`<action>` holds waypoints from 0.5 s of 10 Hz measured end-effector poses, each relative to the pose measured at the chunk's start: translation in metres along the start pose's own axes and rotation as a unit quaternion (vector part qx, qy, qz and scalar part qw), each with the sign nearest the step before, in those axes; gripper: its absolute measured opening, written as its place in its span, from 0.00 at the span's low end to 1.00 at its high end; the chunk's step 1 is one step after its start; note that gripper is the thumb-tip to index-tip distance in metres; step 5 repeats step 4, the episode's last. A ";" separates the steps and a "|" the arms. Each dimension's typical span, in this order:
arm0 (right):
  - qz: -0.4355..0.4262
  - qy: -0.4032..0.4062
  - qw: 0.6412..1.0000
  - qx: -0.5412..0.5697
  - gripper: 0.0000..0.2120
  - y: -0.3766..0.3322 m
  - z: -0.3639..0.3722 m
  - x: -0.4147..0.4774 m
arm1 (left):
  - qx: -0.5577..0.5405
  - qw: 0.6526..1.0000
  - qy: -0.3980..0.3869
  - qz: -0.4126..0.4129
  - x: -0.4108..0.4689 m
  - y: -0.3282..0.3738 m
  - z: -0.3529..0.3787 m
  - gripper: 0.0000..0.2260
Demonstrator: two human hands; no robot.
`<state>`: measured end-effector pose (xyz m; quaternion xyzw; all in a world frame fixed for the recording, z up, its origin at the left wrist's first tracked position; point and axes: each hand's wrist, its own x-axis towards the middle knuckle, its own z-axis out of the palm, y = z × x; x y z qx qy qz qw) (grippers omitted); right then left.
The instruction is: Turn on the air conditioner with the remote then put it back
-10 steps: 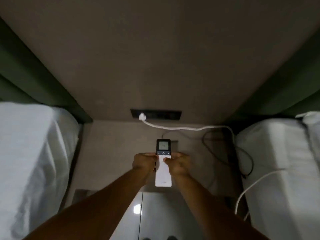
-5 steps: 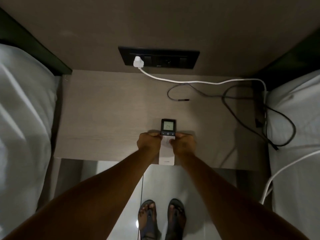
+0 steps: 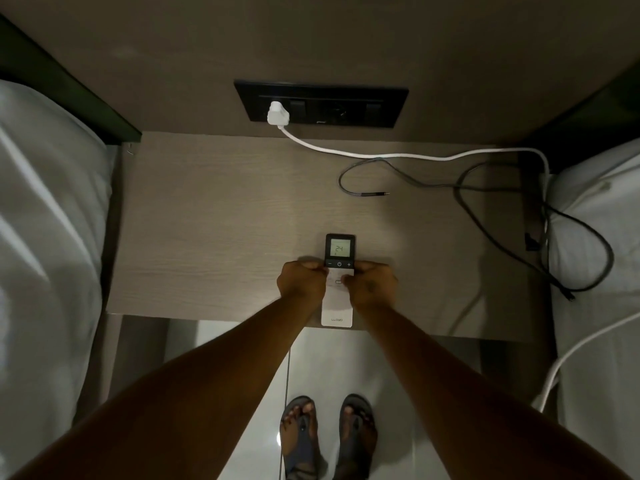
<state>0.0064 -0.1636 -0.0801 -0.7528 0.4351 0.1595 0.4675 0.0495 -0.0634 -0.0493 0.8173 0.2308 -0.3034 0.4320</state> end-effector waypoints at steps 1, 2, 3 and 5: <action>-0.021 0.004 1.000 -0.001 0.13 0.004 0.001 0.001 | -0.005 1.000 0.003 0.019 0.001 -0.005 0.001 0.10; -0.019 -0.009 1.000 -0.006 0.13 0.000 -0.001 0.001 | -0.002 0.999 -0.006 0.033 0.001 -0.005 -0.003 0.08; -0.017 -0.036 0.999 -0.025 0.14 -0.009 -0.008 -0.004 | 0.048 0.996 -0.029 0.072 -0.007 0.000 -0.006 0.08; -0.024 -0.040 0.998 -0.034 0.17 -0.020 -0.018 -0.018 | 0.087 0.989 -0.053 0.104 -0.021 0.006 -0.016 0.13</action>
